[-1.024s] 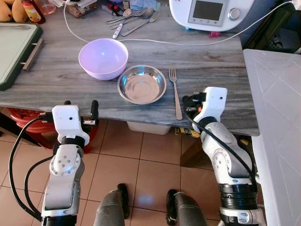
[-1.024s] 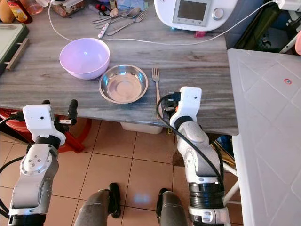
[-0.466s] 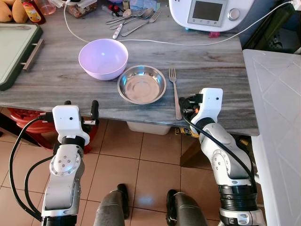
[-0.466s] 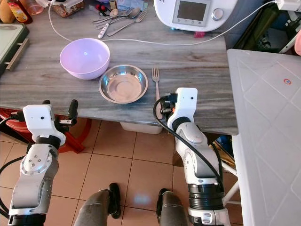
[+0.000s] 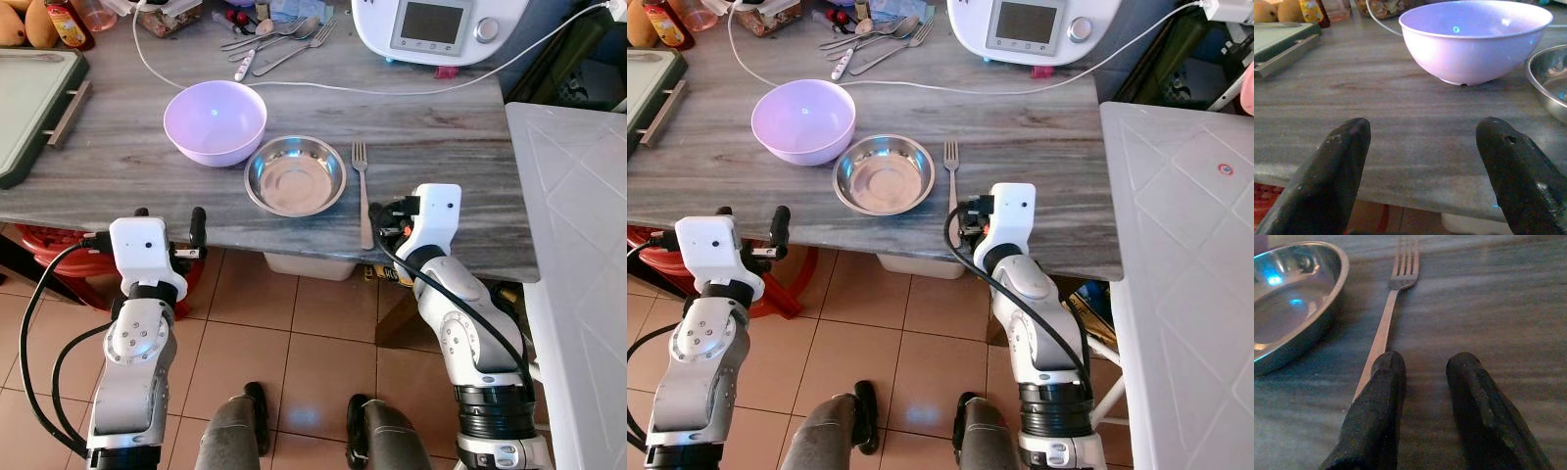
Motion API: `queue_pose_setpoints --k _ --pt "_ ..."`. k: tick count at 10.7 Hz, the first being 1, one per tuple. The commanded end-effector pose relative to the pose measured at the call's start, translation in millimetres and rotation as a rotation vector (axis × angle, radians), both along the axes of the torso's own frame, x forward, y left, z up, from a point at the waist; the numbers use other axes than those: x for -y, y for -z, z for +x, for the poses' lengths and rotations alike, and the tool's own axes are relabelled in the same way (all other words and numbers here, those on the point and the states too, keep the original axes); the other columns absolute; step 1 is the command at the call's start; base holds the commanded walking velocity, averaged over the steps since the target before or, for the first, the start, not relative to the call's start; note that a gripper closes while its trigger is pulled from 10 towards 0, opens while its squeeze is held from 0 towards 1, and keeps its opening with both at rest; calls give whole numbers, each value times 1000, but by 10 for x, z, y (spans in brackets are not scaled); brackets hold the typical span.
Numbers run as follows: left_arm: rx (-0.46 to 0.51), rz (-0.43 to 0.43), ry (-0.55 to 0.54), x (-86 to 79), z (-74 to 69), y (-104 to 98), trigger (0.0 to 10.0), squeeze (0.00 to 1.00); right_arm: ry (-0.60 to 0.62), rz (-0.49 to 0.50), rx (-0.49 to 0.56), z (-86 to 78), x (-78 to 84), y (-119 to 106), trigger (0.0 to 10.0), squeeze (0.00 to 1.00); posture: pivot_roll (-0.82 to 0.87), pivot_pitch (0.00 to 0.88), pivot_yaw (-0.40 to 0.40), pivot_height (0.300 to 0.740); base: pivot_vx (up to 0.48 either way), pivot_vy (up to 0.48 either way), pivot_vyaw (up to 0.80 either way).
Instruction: Setting the table
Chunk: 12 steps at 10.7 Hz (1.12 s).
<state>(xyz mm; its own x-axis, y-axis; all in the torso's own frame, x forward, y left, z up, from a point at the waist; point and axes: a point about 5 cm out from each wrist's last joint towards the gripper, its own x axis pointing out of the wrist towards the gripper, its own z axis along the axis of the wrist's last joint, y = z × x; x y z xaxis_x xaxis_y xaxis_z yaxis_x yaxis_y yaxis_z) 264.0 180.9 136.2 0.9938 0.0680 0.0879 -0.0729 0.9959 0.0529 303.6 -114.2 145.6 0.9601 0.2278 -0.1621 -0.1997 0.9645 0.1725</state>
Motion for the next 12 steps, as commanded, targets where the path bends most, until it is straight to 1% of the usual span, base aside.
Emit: queue_pose_setpoints --k 1,4,6,7,8,9,10,11,12 --pt "-22 -7 3 3 -10 52 10000 0 -44 3 -38 -35 -73 81 10000 0 -30 230 3 740 0 0 0" --pt "-20 -10 4 14 -7 49 10000 0 -54 2 -38 -38 -75 86 10000 0 -30 227 3 740 0 0 0" --pt "-13 -11 5 13 -14 31 10000 0 -33 -21 -15 -70 -9 76 10000 0 -29 228 3 740 0 0 0" --pt "1 -3 21 41 -29 3 10000 0 -13 -25 17 -115 56 43 10000 0 -29 229 3 740 0 0 0" --pt "10 -2 28 80 -57 -21 10000 0 17 -38 74 -189 146 -11 10000 0 -29 232 1 740 0 0 0" --pt "5 4 16 90 -75 -24 10000 0 37 -59 138 -249 220 -62 10000 0 -29 239 -2 740 0 0 0" --pt "-4 -1 14 104 -112 -1 10000 0 50 -104 231 -334 274 -135 10000 0 -31 230 0 740 0 0 0" --pt "-14 -8 11 106 -145 35 10000 0 62 -151 273 -385 285 -140 10000 0 -32 212 3 740 0 0 0" --pt "-34 -25 7 103 -182 95 10000 0 86 -146 264 -435 297 -73 10000 0 -32 194 6 740 0 0 0"
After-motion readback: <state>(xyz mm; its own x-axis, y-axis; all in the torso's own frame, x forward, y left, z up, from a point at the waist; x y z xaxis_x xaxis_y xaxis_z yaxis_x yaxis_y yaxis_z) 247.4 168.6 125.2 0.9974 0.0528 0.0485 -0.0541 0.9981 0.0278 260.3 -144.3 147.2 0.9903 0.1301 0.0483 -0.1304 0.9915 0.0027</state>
